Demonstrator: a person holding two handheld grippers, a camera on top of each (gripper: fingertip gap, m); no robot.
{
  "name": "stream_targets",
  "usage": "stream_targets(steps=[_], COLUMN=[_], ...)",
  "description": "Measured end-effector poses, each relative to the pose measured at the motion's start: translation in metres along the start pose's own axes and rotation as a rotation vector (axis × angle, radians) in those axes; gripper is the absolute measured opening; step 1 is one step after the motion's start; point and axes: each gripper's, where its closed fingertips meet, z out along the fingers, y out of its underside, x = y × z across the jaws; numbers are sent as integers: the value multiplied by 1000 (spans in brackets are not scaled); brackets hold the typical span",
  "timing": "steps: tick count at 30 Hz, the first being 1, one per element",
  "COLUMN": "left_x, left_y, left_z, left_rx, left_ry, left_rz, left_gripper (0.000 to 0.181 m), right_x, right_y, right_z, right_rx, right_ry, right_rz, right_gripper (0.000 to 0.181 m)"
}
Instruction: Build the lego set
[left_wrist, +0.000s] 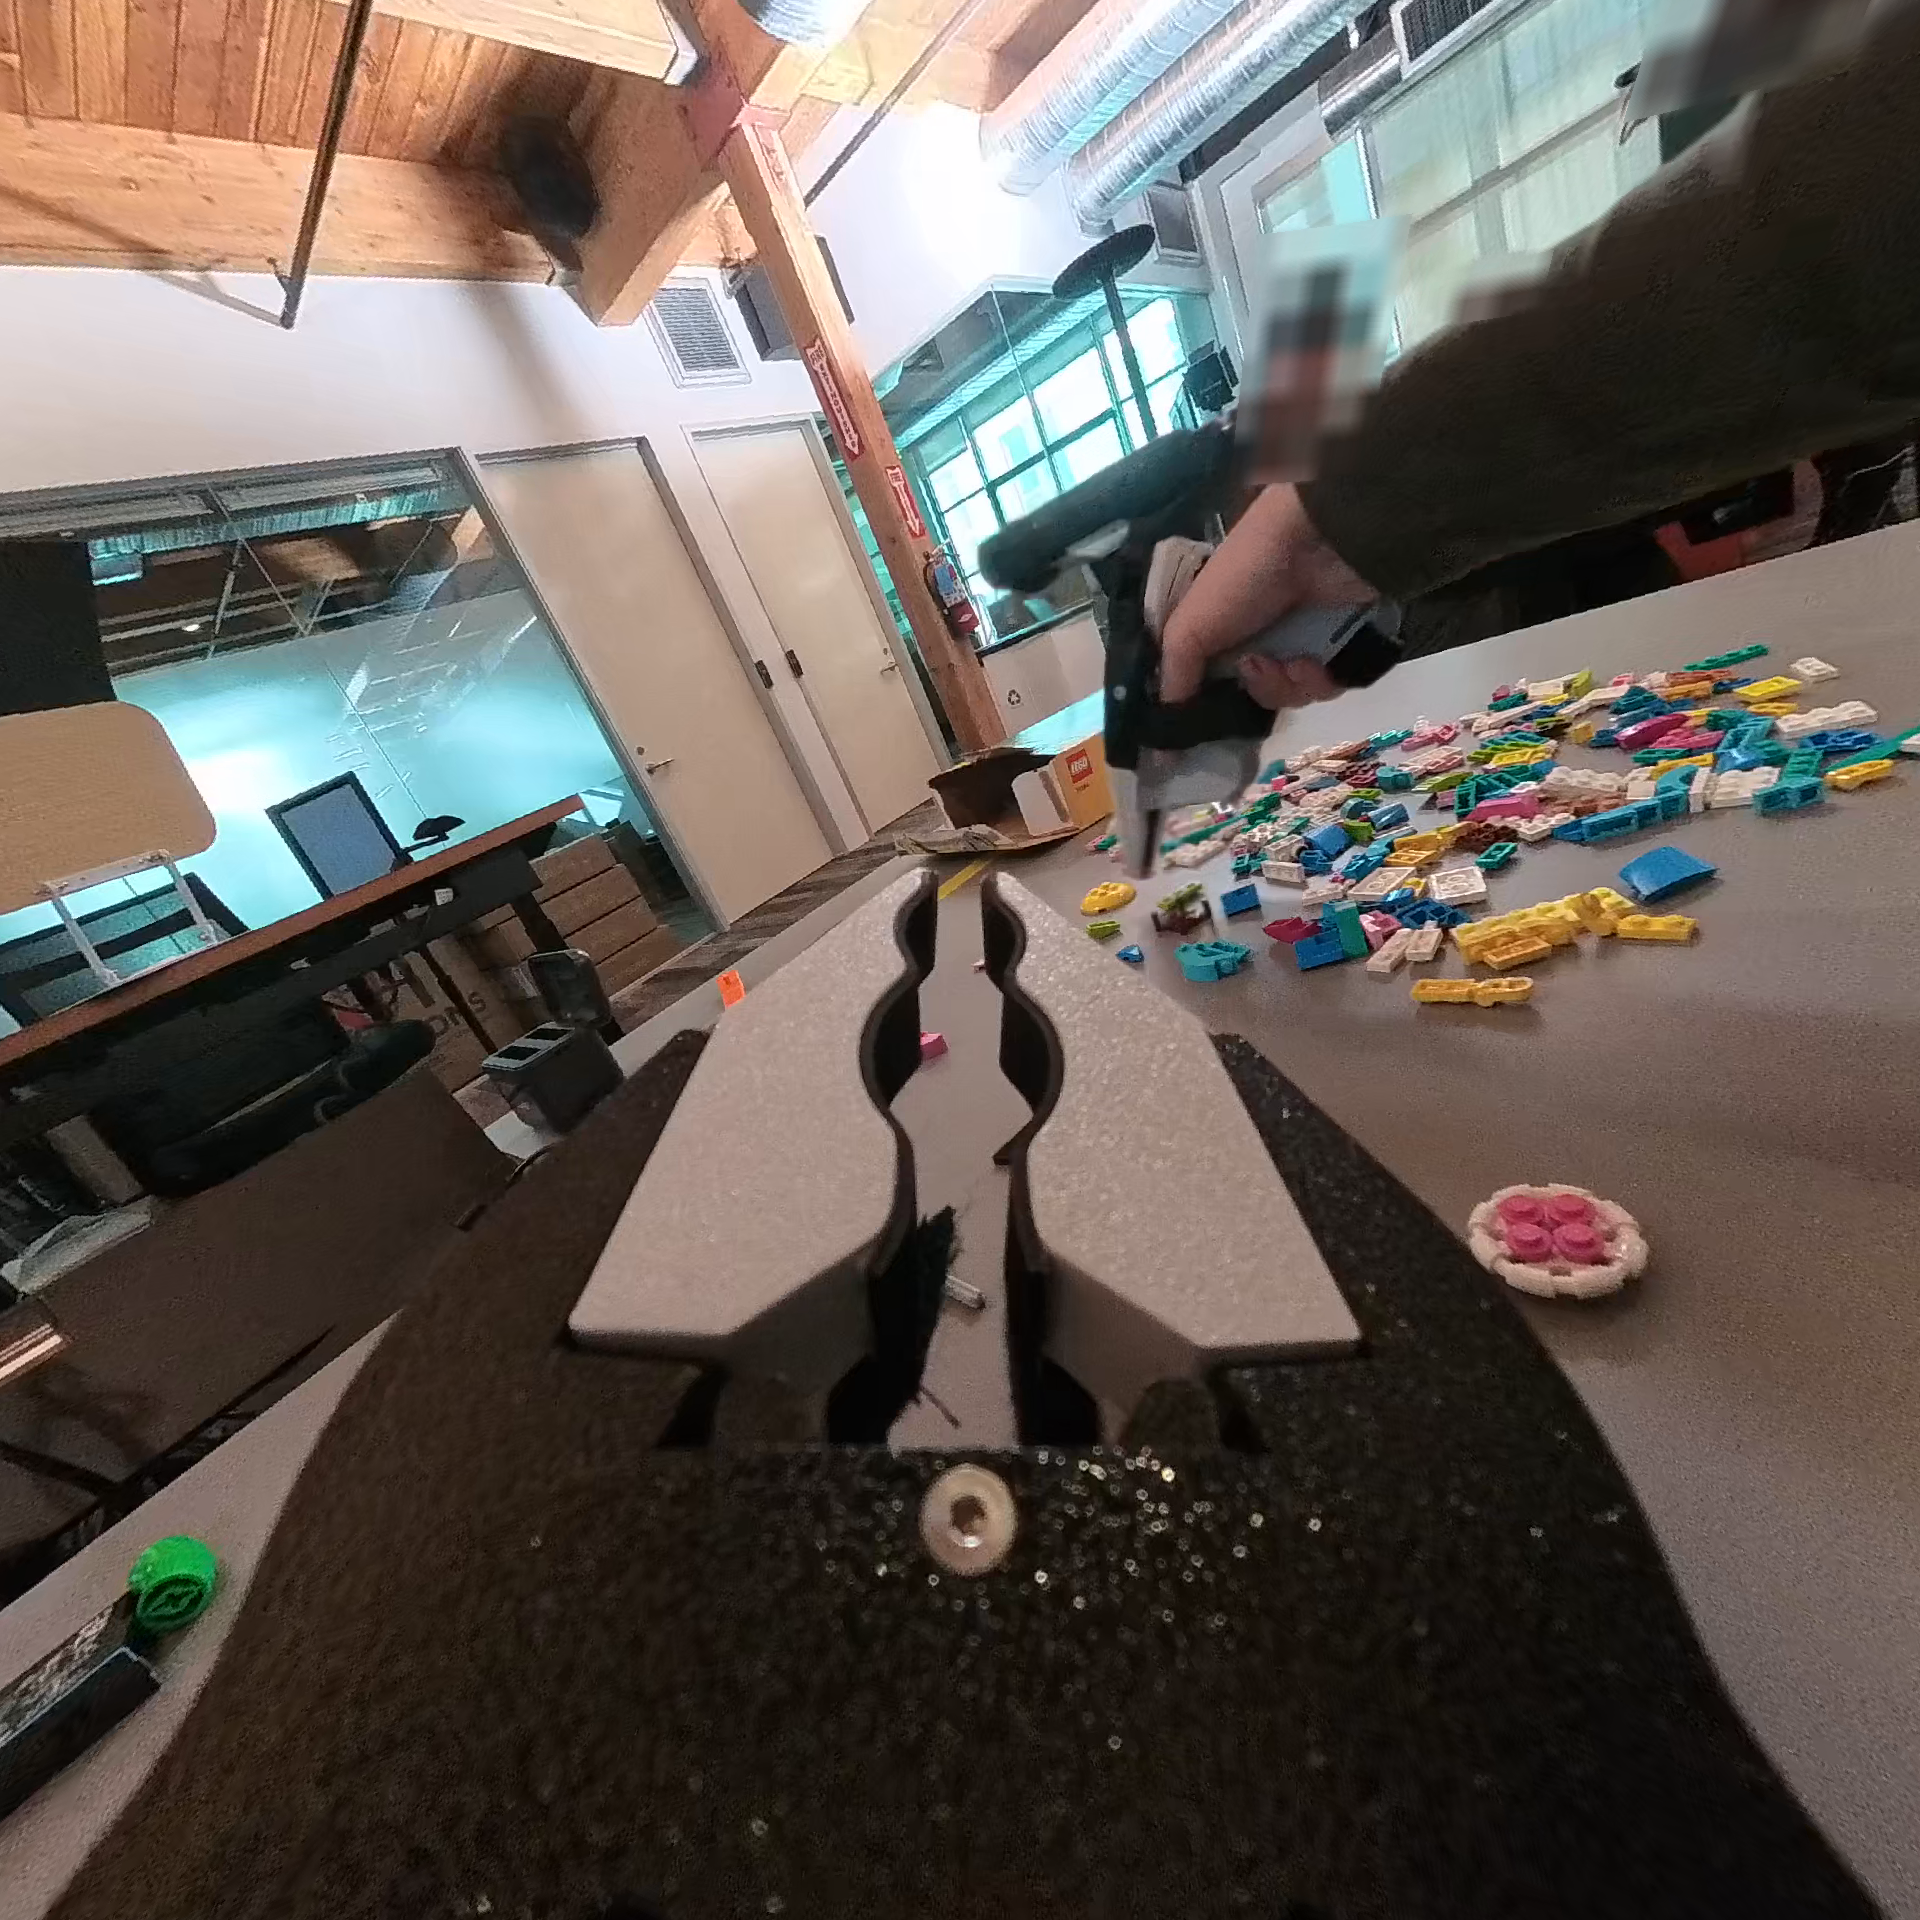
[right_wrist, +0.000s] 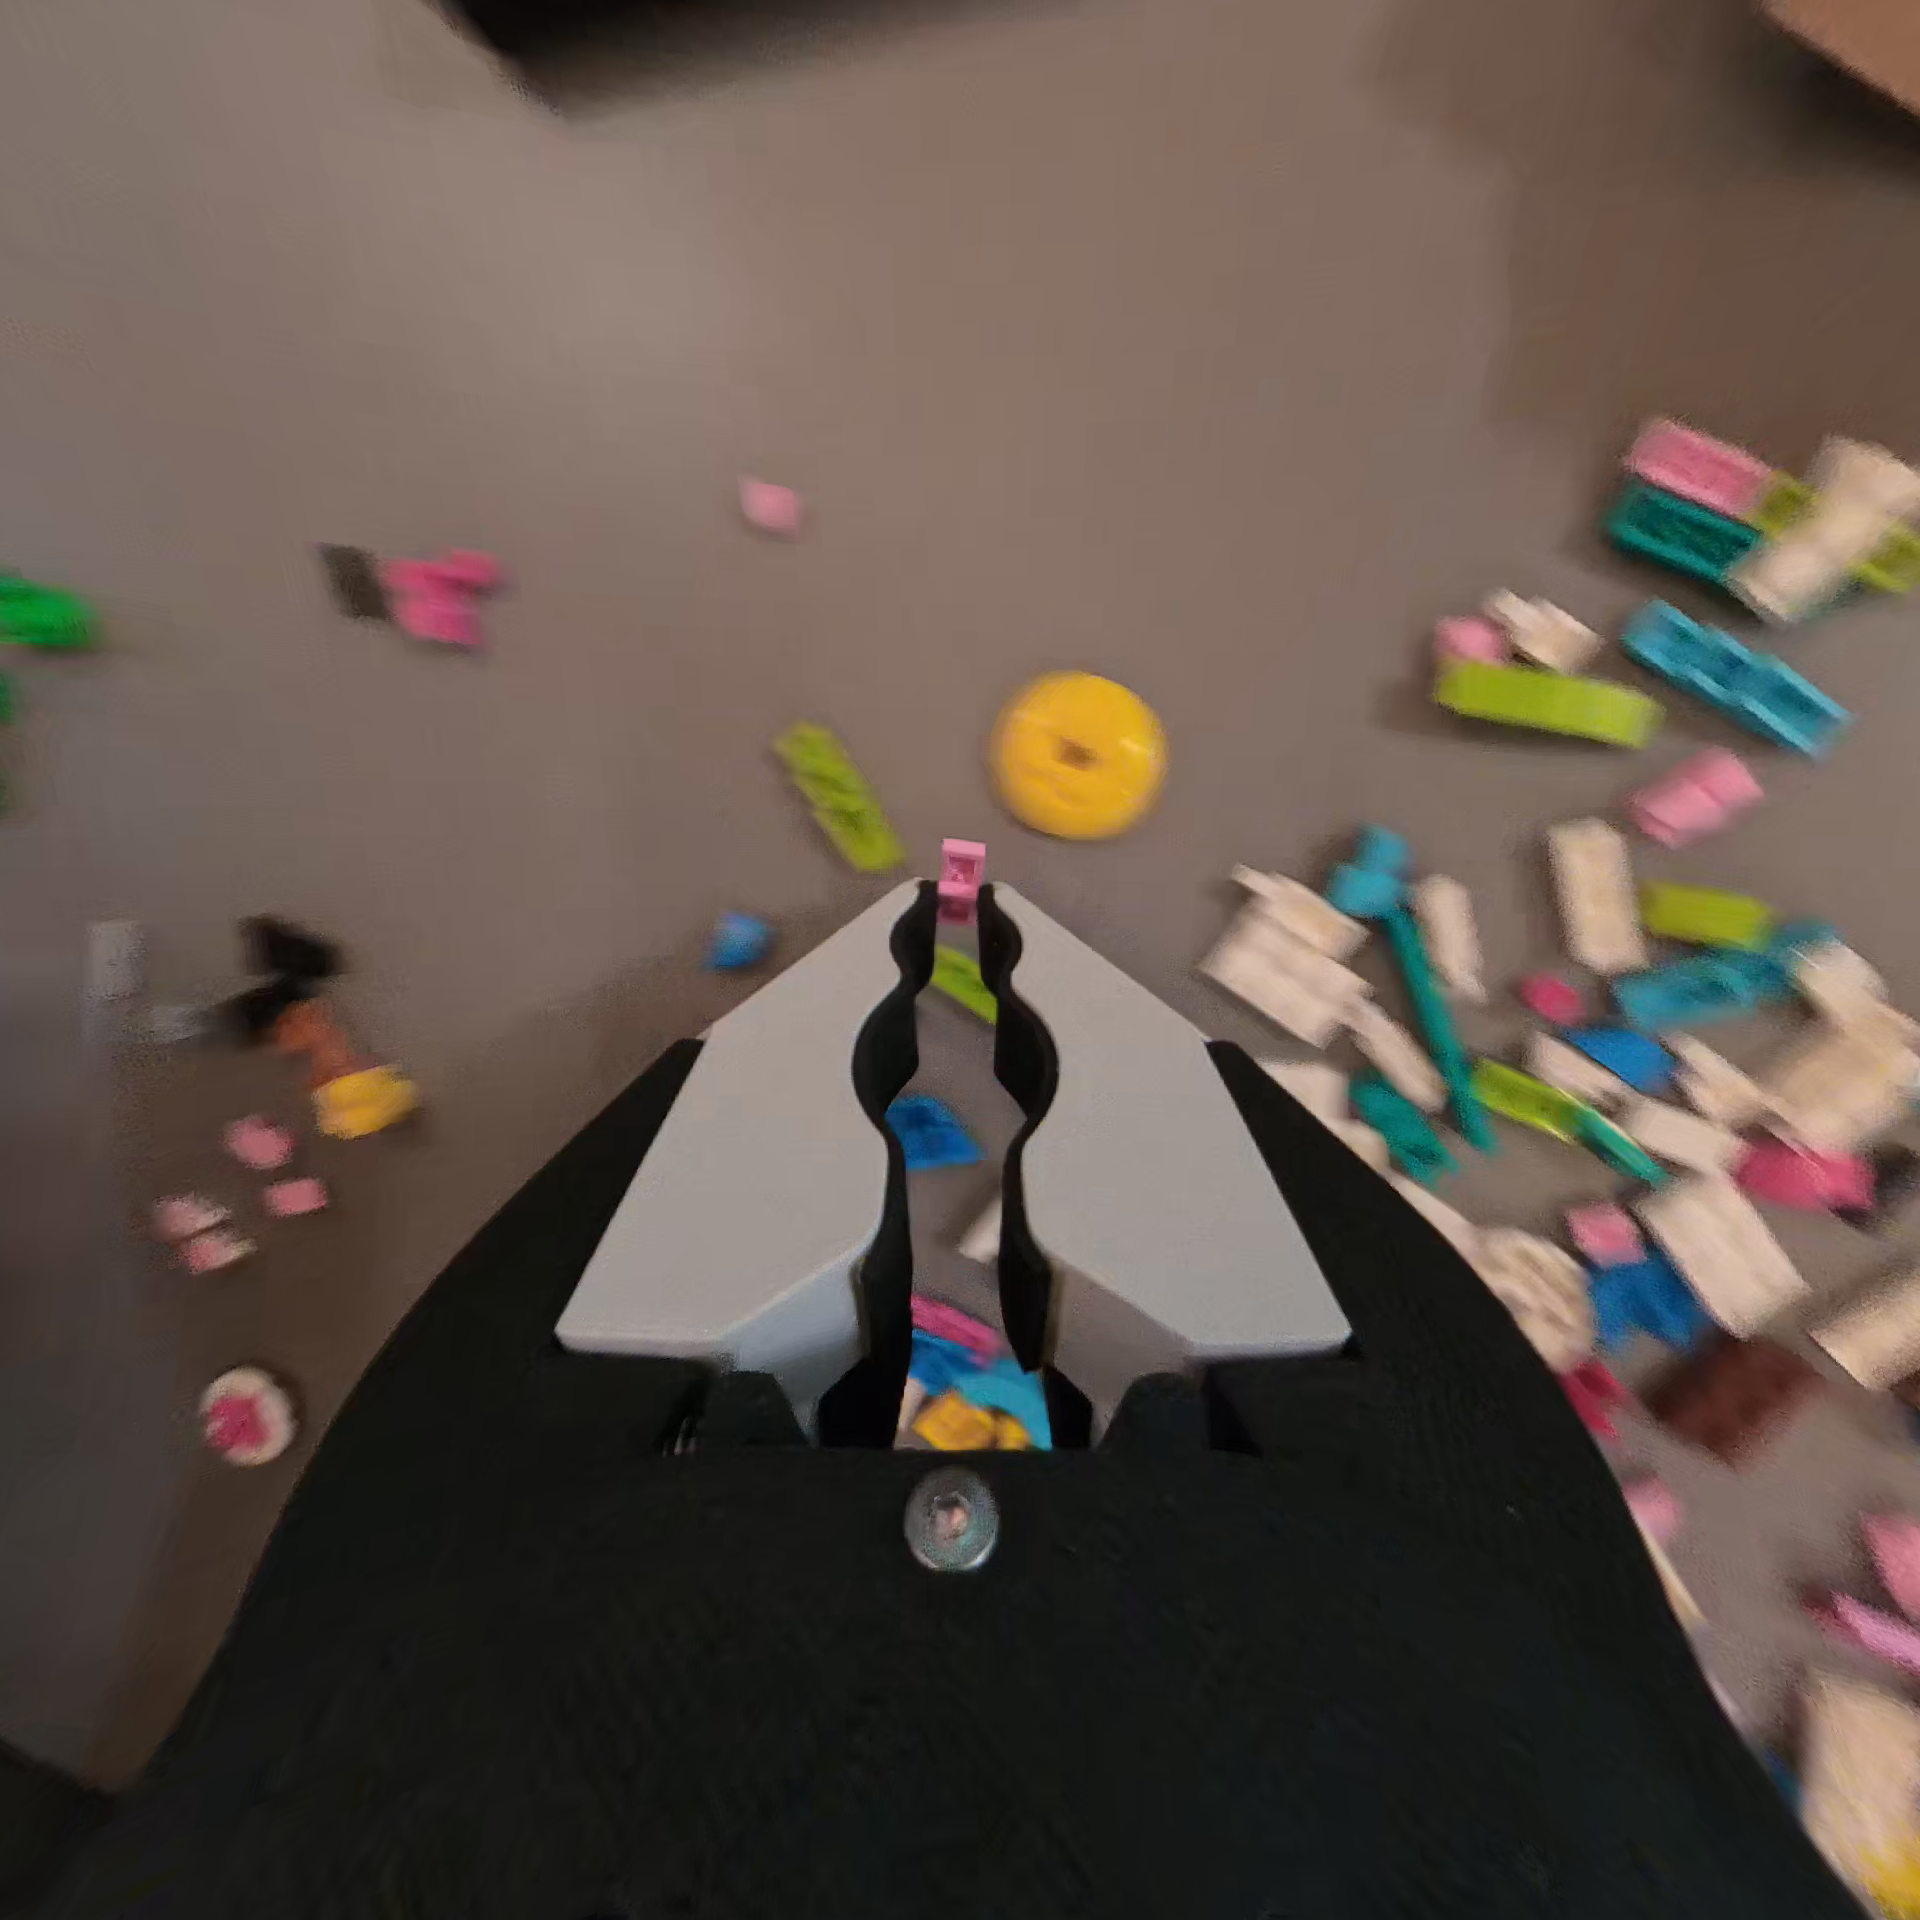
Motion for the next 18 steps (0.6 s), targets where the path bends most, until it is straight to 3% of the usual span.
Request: stream_targets(steps=[3, 6, 8, 16, 18], left_x=[-4, -8, -9, -7, -6], left_y=[0, 0, 0, 0, 1], left_z=[-1, -1, -1, -1, 0], left_rx=[5, 8, 7, 5, 4], left_ry=[-15, -29, -31, -23, -18], left_rz=[-16, -35, -40, -32, -34], left_gripper=[5, 5, 5, 5, 5], right_x=[-81, -139, -164, -183, -183], right_y=[7, 48, 69, 105, 108], right_z=[-9, -9, -6, 10, 9], right_rx=[71, 8, -23, -118, -120], right_ry=[-206, -242, -268, -244, -239], right_rz=[-297, -626, -726, -892, -900], right_gripper=[7, 7, 7, 8, 17])
